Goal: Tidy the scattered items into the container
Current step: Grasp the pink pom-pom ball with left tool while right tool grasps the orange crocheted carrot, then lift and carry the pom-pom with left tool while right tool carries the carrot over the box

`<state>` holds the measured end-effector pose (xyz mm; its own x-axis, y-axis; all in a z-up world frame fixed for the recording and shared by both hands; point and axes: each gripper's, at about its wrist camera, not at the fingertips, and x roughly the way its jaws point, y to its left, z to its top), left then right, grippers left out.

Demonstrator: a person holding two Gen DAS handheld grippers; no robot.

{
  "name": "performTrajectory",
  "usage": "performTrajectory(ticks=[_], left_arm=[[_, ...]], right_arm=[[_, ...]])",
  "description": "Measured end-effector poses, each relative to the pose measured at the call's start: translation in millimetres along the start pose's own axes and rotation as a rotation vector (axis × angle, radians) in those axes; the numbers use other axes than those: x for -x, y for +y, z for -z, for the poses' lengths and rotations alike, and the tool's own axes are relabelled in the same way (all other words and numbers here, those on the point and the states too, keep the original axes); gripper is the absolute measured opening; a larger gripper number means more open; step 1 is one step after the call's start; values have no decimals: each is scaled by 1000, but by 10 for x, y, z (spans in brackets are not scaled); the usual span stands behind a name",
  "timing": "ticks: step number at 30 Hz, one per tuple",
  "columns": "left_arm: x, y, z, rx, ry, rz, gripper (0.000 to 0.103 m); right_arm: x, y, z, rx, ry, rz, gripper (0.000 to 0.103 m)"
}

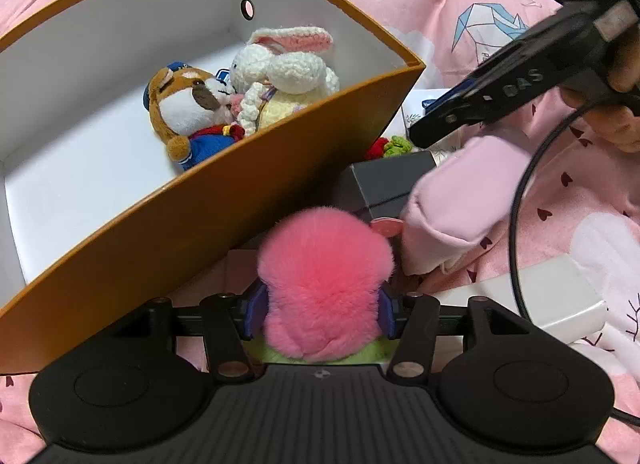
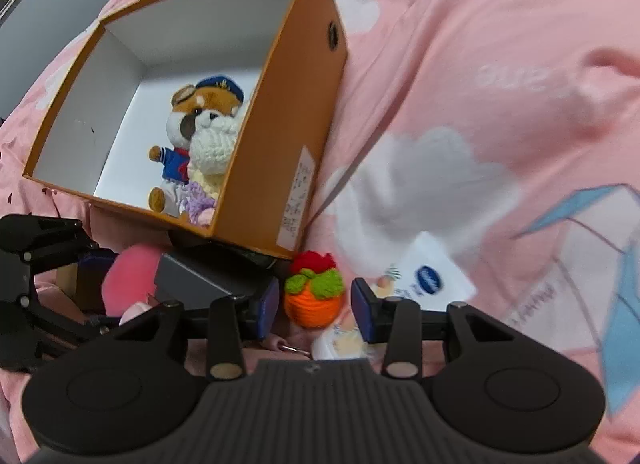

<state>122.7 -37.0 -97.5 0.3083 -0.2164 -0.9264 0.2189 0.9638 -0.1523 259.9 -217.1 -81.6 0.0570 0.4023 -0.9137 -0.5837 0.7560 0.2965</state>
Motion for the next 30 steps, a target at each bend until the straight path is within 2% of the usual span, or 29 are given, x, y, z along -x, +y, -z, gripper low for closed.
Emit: performTrajectory(ticks=[8,15,24,30], left_arm=[[-15,71,19,32,7,19,63],[-23,104,43,40,12,26,64],[-29,124,89,35,11,19,65],[-90,70,31,38,11,22,67]], right_arm=[[-365,-15,-69,-32,89,18,44],[-523,50,16,-36,96,30,44],[-407,115,136,-39,44,51,42],[10,140,264,-71,-87,60,42]])
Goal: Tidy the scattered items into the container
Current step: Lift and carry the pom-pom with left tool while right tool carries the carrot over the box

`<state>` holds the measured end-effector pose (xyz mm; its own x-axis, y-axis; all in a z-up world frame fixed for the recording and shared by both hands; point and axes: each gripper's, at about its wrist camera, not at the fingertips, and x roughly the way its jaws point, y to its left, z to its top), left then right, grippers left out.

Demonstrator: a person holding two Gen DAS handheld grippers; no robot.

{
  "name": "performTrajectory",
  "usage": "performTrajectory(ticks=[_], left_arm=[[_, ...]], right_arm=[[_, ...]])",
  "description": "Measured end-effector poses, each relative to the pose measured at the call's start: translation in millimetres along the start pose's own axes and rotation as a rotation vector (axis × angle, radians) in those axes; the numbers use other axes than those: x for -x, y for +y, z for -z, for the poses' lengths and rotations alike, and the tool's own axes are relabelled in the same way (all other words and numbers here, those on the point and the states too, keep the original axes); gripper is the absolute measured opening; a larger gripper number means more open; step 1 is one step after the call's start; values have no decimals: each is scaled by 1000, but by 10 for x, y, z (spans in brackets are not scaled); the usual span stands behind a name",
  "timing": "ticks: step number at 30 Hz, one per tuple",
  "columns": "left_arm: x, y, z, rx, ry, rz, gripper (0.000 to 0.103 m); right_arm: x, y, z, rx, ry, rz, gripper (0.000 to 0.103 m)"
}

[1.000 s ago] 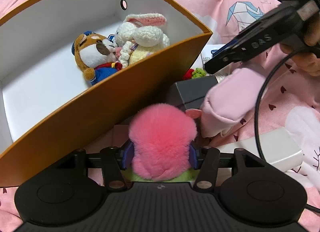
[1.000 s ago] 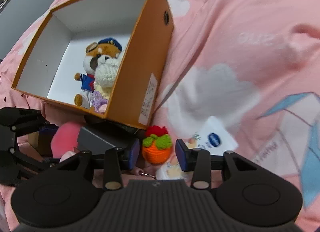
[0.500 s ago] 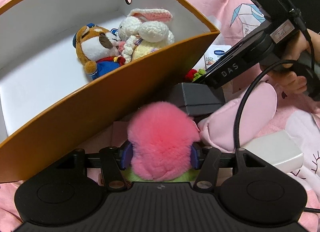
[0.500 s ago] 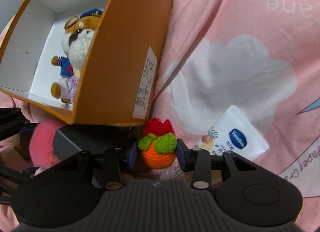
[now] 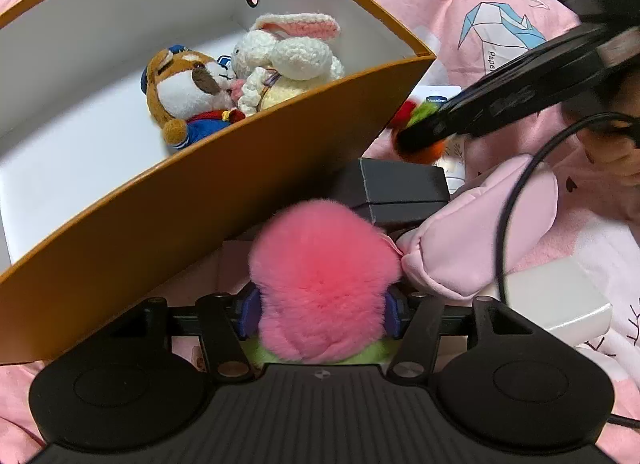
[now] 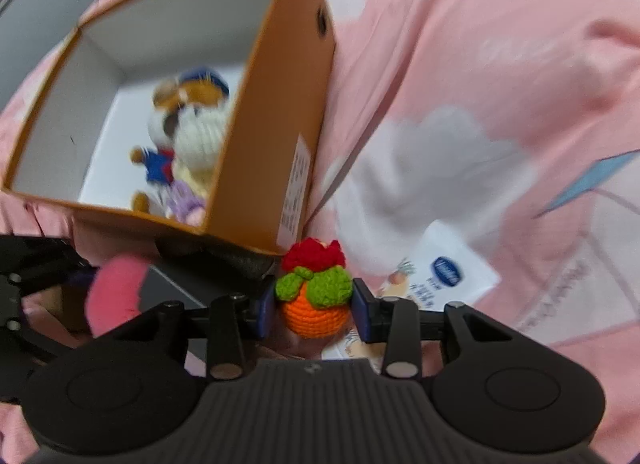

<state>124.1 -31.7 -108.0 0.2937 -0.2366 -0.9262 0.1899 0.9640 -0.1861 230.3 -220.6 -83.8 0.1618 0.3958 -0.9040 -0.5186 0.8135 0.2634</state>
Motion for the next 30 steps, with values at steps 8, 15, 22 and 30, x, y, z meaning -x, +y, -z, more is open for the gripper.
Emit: performTrajectory(ticks=[8,15,22,30], left_arm=[[-65,-38,-1,-18,-6,-17,62],[-145,-118,36,-76,-48,-71,54],[-70,-63,66,-49,-96,-47,49],[240,30,115,-10,-177,-3,48]], right_arm=[[460,35,72,-79,-182,-30,42],[498,100,168,-105,-229,-53,42],[615,105,296,-144,-245,-62,42],[693,123,351,-161,-264,-62,42]])
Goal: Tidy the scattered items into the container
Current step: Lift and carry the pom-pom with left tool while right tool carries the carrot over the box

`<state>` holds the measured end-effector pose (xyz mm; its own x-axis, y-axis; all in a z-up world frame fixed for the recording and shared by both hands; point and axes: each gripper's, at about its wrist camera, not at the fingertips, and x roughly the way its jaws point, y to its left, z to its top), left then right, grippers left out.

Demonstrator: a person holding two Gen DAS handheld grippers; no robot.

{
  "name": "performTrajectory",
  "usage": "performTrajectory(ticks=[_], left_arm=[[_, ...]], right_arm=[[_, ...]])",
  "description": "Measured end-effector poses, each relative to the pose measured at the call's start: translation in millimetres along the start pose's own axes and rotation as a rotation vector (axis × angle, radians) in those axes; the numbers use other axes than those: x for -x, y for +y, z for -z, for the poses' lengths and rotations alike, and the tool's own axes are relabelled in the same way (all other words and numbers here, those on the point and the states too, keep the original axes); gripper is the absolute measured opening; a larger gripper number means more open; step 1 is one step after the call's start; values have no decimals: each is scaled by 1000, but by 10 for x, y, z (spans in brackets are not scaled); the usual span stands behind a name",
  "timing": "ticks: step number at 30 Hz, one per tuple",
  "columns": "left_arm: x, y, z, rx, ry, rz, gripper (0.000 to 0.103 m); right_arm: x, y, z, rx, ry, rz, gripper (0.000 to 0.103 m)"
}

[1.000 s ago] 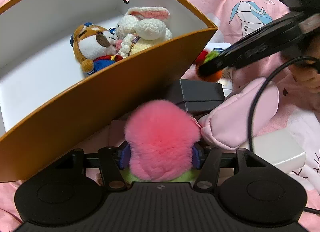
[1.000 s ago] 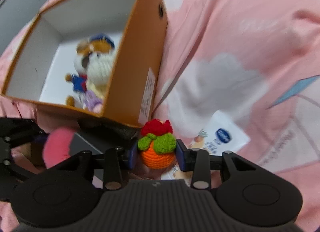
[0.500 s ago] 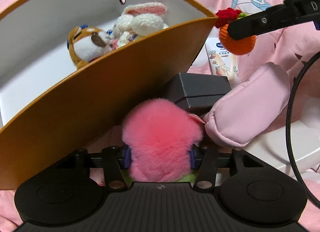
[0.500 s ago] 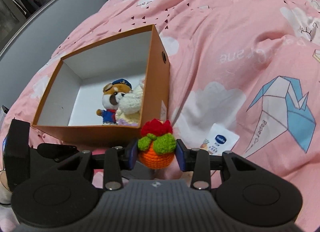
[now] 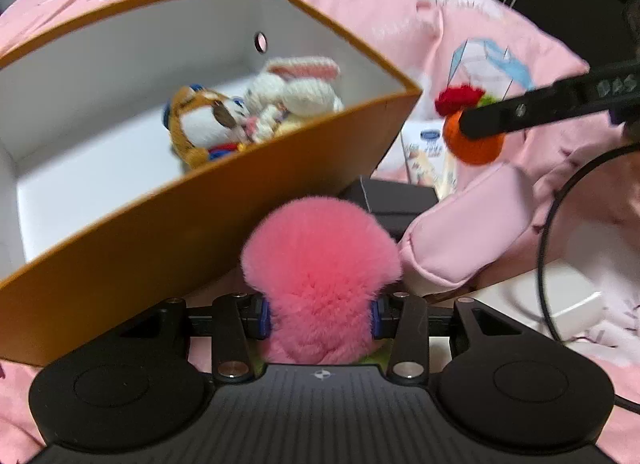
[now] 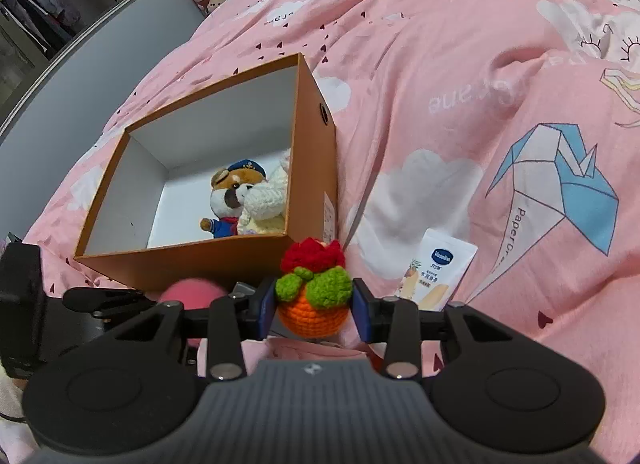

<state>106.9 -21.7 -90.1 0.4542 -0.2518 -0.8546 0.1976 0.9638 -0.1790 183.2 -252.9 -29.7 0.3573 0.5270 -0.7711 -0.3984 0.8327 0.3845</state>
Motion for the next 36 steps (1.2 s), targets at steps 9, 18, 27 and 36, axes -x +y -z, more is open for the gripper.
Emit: performTrajectory(ticks=[9,18,27,36], left_arm=[[633,174,6,82,-132,39,48],[1209,526,-242,145,-264,-26,48],[1086,941,-482,220,-246,-119,49],[607,1165,-624,248,-100,-126,49]], right_arm=[[34,248,-102,53,-27,-84,42],[-143,696,-385,176,-30,-174,42],[-737,1106,-621,234,72,-211,42],[-1239,1177,-609,221,213,-193,42]])
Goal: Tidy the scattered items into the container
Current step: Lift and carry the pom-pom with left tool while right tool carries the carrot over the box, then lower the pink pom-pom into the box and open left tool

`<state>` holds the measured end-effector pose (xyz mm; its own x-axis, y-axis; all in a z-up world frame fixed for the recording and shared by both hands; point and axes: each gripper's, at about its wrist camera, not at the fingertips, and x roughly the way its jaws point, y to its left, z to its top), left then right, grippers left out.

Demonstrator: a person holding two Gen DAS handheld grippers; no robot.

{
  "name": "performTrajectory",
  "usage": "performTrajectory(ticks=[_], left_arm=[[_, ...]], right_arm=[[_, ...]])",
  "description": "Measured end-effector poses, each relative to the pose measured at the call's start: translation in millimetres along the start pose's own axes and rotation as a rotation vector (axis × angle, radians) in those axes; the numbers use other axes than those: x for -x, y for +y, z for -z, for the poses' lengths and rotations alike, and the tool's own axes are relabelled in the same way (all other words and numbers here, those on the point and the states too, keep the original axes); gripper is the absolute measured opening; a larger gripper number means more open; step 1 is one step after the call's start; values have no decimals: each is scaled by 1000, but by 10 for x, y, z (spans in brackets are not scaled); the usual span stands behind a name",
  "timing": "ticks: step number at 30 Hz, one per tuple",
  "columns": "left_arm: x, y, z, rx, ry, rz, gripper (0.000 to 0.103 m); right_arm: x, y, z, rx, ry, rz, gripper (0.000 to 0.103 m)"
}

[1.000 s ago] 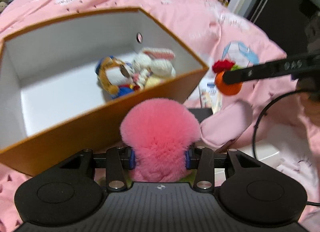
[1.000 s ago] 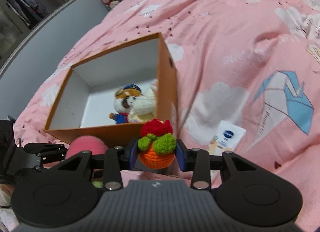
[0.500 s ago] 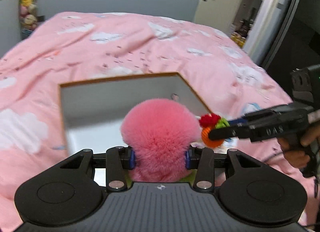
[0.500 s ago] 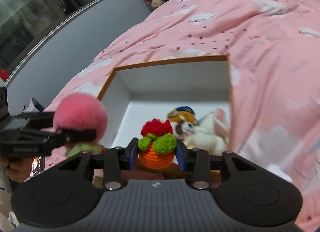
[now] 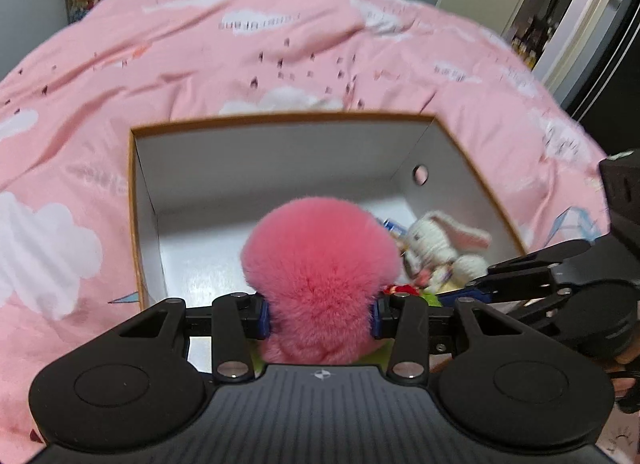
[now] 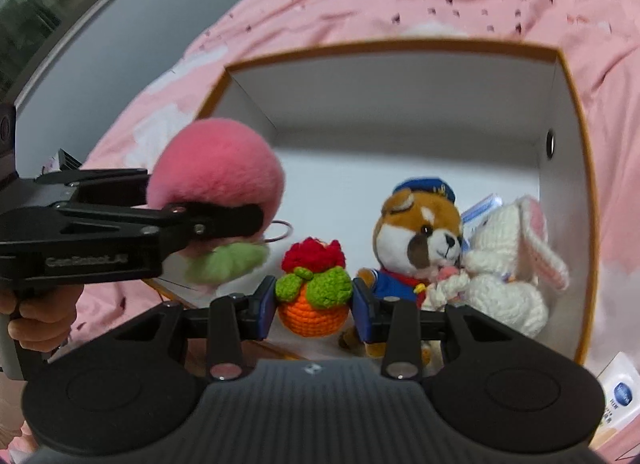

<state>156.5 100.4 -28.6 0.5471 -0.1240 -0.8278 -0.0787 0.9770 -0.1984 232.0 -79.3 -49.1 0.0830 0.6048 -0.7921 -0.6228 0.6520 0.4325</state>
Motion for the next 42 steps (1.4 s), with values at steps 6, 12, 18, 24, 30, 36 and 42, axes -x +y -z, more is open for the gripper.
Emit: performTrajectory(ticks=[6,12,18,24,30,36,42], left_arm=[[-239,2,-21,9,87,0,49],[-408,-19,-60,15,140,-22,49],[-560,-34,-69,31,185,-42,49],[-715,-83,-107,53,205,-14,49],[-864,-154,-91,38,267,-9,51],[-806,-97,-102,47,278,-8,59],[-692,-81,-130,40,250,-12,64]], right_arm=[[-77,-32,18,-8,35,0,44],[-32,-89,67,-24,31,-9,51],[221,-97,173,-26,-36,21,55],[451,-125,298,-44,-96,33,55],[494,-151,340,-61,-121,44,55],[492,-148,338,-65,-138,57,55],[487,-177,353,-74,-145,69,55]])
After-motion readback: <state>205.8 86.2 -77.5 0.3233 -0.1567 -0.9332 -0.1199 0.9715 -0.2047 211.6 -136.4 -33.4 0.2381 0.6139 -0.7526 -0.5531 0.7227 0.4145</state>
